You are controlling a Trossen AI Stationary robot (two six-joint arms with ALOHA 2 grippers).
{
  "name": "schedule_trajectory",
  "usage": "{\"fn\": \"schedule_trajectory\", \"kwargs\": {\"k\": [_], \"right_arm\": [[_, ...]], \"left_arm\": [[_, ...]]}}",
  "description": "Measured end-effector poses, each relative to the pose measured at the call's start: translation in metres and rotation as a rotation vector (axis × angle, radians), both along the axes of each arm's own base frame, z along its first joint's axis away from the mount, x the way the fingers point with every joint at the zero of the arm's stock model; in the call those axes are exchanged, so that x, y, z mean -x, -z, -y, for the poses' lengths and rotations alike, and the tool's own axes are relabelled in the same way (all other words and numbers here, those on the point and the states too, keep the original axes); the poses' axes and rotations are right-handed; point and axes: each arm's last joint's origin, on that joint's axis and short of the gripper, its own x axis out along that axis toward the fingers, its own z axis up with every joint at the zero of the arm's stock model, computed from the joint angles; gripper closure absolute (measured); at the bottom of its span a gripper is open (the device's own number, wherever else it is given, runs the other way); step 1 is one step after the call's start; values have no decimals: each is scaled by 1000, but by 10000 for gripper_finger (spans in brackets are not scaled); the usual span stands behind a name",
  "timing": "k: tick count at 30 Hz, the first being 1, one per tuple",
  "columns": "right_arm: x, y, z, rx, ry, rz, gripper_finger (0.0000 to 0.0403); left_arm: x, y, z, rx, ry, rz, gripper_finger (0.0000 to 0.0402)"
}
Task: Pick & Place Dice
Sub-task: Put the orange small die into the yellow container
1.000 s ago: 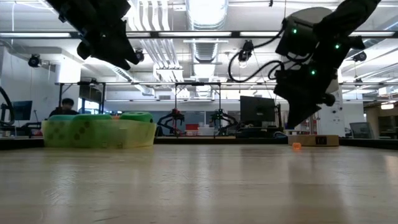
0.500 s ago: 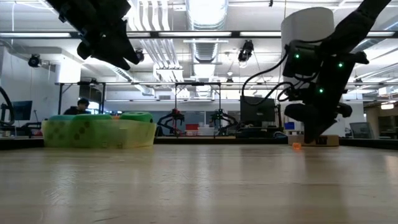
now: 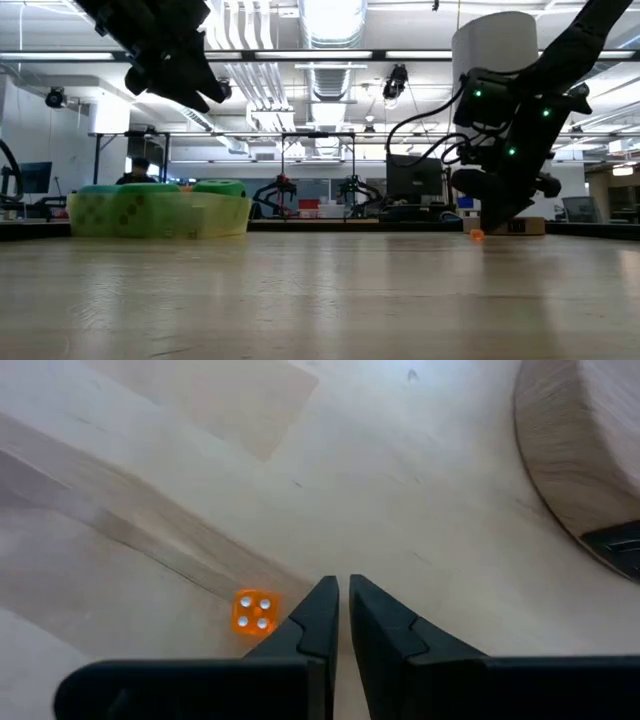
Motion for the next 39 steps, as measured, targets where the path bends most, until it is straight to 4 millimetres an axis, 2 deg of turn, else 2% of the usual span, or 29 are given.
{"fn": "schedule_trajectory", "kwargs": {"k": [8,24,29,39], "right_arm": [[-5,10,1,-4,3,-31,375],[-47,13,-22,-1,-82,2,375],[-66,15,-32,-12,-101,16,375],[-119,13,-57,-20,-223,46,374]], "left_arm": [[0,0,0,-16,16,-9,141],[0,0,0,-17,17,-11,124],[0,0,0,-17,17,-11,128],[0,0,0,-17,17,-11,146]]}}
